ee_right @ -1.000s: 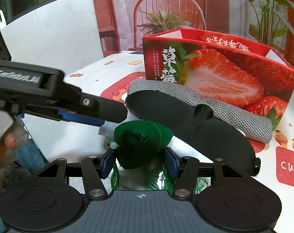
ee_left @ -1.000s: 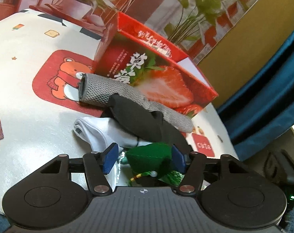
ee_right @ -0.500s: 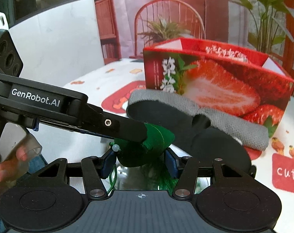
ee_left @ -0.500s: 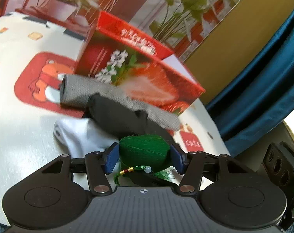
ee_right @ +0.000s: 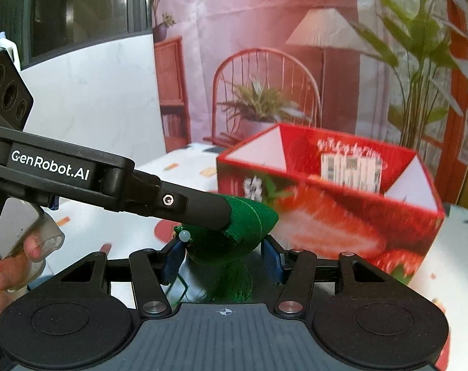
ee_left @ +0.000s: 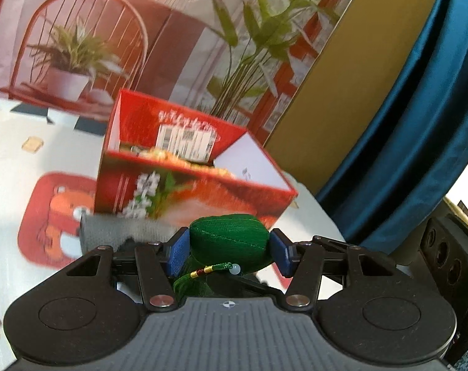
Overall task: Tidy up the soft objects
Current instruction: 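Lift the green fabric item with the left gripper toward the red box, then lower the green item into the red box and open the left gripper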
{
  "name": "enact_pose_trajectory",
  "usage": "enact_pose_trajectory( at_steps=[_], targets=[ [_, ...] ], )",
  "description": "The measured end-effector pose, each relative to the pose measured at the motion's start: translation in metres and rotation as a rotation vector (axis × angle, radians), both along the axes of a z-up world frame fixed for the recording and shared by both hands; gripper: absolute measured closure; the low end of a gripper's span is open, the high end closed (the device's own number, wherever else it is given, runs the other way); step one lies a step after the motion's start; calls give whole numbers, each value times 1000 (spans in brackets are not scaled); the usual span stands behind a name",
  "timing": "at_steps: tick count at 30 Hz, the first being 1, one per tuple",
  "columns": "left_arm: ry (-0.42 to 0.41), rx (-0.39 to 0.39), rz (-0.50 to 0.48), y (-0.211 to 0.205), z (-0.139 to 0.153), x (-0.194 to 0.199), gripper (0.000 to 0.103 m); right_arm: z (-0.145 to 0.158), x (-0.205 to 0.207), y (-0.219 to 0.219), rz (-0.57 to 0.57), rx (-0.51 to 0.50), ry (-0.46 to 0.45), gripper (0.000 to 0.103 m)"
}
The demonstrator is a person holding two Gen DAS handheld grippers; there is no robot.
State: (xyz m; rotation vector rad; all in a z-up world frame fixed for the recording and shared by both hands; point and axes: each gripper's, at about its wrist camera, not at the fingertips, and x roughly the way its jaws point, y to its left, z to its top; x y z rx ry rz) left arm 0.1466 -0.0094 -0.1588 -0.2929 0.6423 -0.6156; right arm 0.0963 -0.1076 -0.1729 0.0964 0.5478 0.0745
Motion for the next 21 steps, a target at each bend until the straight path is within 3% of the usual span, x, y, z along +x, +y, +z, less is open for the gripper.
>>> enact_pose_trajectory(
  at_steps=[15,21],
  targets=[
    [-121,22,-2,-24,60,56,45,58,59,-41,5,-79,-89,52],
    [-138,-4,11,-29,79,86,45,77,87,-59,9,-99,-109,52]
  ],
)
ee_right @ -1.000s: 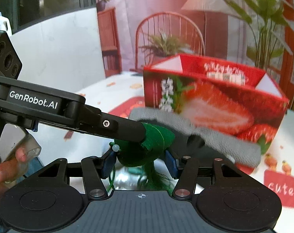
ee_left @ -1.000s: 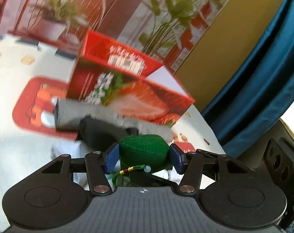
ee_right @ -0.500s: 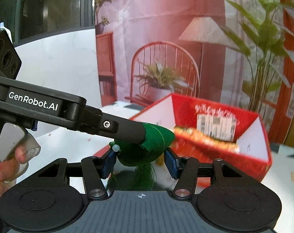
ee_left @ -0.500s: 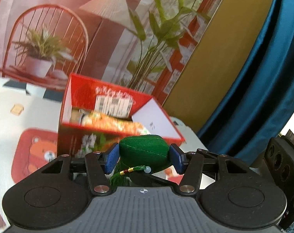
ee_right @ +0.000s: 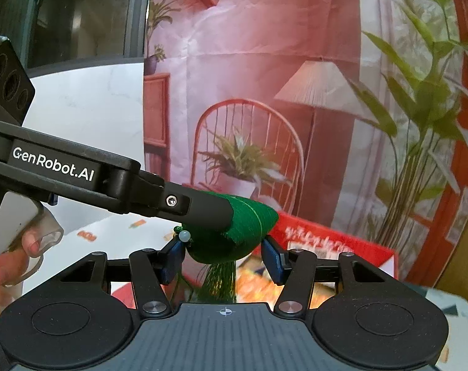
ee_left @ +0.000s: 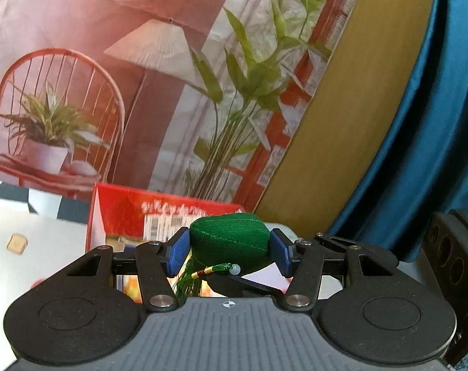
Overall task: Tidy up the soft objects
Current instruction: 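Lower the green item into the red box and open the left gripper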
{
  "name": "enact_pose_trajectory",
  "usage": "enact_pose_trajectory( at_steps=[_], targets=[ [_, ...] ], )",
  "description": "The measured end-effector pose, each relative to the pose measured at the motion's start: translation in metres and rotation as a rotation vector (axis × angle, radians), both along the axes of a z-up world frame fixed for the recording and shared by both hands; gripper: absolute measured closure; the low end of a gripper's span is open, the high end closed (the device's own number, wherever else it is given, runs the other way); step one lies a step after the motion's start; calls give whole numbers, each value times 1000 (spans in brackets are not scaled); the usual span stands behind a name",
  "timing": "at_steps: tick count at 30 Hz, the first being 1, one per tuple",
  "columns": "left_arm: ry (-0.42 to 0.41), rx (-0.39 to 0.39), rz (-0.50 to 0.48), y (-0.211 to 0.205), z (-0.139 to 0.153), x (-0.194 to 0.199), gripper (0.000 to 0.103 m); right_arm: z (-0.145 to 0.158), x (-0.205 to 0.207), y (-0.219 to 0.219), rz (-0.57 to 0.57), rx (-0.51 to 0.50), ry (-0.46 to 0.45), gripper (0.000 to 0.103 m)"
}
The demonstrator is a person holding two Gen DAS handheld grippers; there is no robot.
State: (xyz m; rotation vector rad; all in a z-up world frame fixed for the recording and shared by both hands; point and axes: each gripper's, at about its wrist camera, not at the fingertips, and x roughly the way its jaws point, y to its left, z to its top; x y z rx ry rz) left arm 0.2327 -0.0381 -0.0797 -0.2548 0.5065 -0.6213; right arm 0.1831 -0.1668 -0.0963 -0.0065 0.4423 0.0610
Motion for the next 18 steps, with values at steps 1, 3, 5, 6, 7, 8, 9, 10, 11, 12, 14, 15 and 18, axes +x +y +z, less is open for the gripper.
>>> enact_pose_trajectory(
  at_steps=[1,3,5,6,7,8,9,10,11,12,14,15,18],
  targets=[
    [-5,-8,2,0,4,5,45,4,5,-3,1,1,-7,52],
    [-17,-23,7,0,9,12,45,11,14,-10,5,-3,-23,52],
    [-28,-30,10,0,13,19,45,17,23,-16,9,-9,-41,52],
    [-31,-29,12,-1,15,22,45,20,28,-18,9,-12,-46,52],
    [-35,-26,13,-3,18,27,45,22,33,-20,7,-17,-50,52],
    [-40,-23,15,-3,19,29,45,24,38,-22,6,-22,-51,52],
    [-43,-23,15,-3,19,31,45,24,41,-24,5,-28,-54,52],
    [-44,-21,14,-4,20,34,45,25,45,-25,2,-35,-59,52],
    [-45,-16,15,-5,19,37,45,25,50,-27,0,-36,-61,52],
    [-46,-6,17,-6,19,39,45,25,53,-29,-2,-34,-64,52],
    [-41,12,24,-7,15,45,45,25,61,-33,-4,-21,-73,52],
    [-37,12,30,-6,12,48,45,24,64,-35,-4,-15,-75,52],
    [-4,10,46,-5,4,62,45,16,77,-36,7,-9,-52,52]
  ],
)
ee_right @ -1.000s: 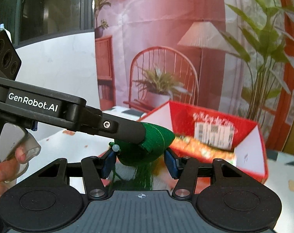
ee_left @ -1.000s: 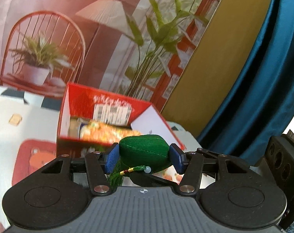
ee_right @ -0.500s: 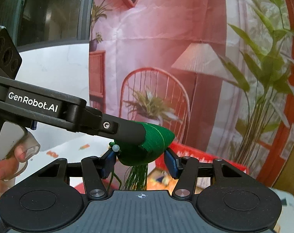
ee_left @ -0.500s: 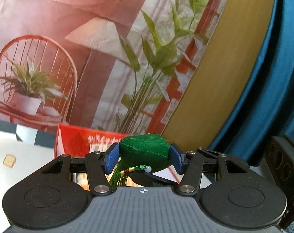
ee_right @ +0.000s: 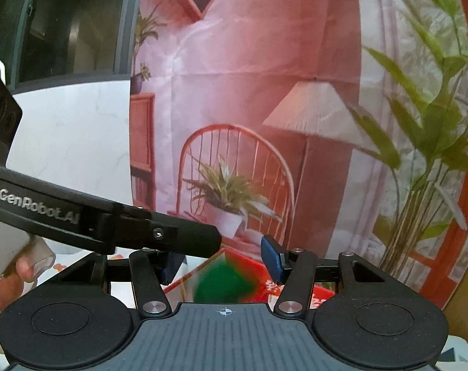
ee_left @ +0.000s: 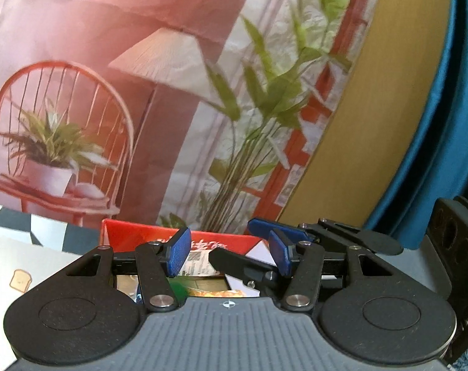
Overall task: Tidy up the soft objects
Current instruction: 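Lower the green item into the red box and open the left gripper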
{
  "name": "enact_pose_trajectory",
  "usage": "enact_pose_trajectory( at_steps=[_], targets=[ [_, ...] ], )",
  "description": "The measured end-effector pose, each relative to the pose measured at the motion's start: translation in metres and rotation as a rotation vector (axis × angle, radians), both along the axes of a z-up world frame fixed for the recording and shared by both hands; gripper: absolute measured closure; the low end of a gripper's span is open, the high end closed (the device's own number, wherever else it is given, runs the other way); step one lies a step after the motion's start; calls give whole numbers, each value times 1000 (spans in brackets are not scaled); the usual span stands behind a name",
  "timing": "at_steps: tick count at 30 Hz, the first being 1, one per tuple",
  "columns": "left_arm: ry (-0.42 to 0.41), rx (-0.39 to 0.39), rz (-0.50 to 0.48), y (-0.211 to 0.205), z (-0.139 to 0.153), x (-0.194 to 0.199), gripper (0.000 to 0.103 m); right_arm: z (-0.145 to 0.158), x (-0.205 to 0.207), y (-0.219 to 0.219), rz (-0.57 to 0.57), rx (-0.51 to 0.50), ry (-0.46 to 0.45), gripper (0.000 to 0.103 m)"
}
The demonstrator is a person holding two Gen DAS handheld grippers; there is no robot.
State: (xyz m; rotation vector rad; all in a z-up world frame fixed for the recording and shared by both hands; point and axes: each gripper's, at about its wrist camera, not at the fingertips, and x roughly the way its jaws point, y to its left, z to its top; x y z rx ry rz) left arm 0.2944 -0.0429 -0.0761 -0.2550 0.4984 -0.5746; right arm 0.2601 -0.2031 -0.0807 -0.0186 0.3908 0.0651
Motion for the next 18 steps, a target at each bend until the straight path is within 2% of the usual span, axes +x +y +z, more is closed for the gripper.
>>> enact_pose_trajectory(
  at_steps=[10,18],
  targets=[
    [77,56,56,10,-29,28,45,-45,30,-3,-18,11,129,52],
    [74,138,70,22,-48,-3,45,-70,2,-12,-69,55,180,52]
  ],
)
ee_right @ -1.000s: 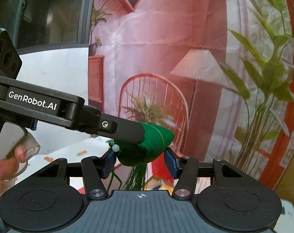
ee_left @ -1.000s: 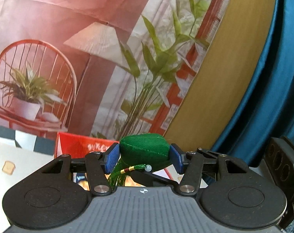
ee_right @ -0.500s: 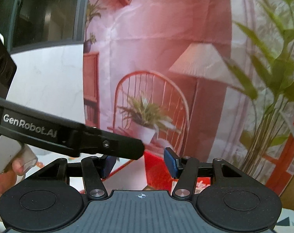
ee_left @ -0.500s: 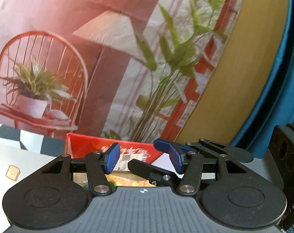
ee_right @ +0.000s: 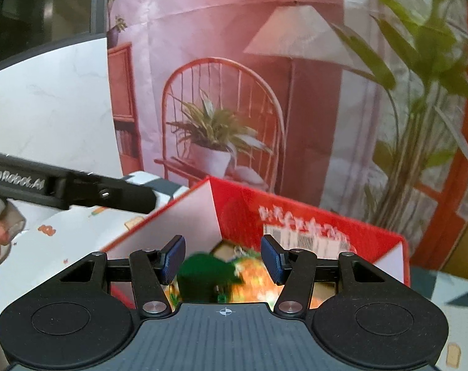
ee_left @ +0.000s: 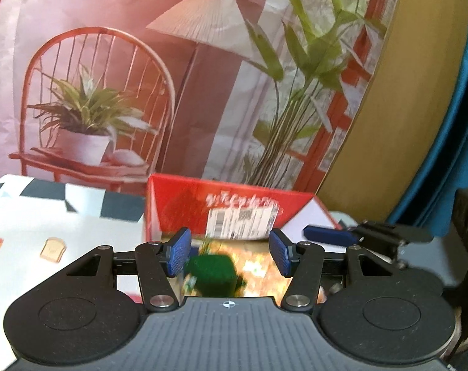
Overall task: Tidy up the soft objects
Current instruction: 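Lower the green item into the red box and open the left gripper, then move the left tool back to the white cloth on the table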
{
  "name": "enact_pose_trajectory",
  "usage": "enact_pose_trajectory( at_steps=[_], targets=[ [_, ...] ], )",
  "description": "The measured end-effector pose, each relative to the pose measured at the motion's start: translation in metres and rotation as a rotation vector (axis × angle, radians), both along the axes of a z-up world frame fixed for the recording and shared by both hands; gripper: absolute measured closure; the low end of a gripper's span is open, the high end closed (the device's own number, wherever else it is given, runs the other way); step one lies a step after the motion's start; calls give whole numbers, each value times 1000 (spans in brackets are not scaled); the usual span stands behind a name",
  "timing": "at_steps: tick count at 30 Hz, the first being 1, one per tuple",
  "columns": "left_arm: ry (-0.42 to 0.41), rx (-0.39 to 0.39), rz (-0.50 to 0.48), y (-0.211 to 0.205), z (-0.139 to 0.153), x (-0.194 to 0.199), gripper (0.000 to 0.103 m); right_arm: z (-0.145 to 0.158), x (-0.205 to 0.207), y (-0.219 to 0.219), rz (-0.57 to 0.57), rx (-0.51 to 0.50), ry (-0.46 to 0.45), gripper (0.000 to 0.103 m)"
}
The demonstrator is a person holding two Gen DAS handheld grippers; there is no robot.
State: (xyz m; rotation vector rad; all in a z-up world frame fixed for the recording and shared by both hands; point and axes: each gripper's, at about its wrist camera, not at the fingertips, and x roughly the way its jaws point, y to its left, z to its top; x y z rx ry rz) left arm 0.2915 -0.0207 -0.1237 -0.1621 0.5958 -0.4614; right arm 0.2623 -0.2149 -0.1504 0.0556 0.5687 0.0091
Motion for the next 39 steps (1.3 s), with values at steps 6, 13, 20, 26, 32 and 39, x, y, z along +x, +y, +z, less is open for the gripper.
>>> enact_pose_trajectory(
  at_steps=[6,13,20,26,32,39],
  targets=[
    [13,26,3,9,-12,-38,45,1,-36,6,-16,33,-26,52],
    [44,57,3,13,-33,-77,45,3,-84,15,-28,64,-80,52],
    [86,96,29,11,-64,-98,45,-32,-131,25,-94,111,-26,52],
    [140,91,40,16,-90,-123,45,-66,-174,40,-156,139,38,52],
    [197,87,94,34,-108,-140,43,-82,-211,43,-207,157,104,52],
    [216,81,147,45,-120,-143,43,-97,-235,40,-276,181,173,51]
  ],
)
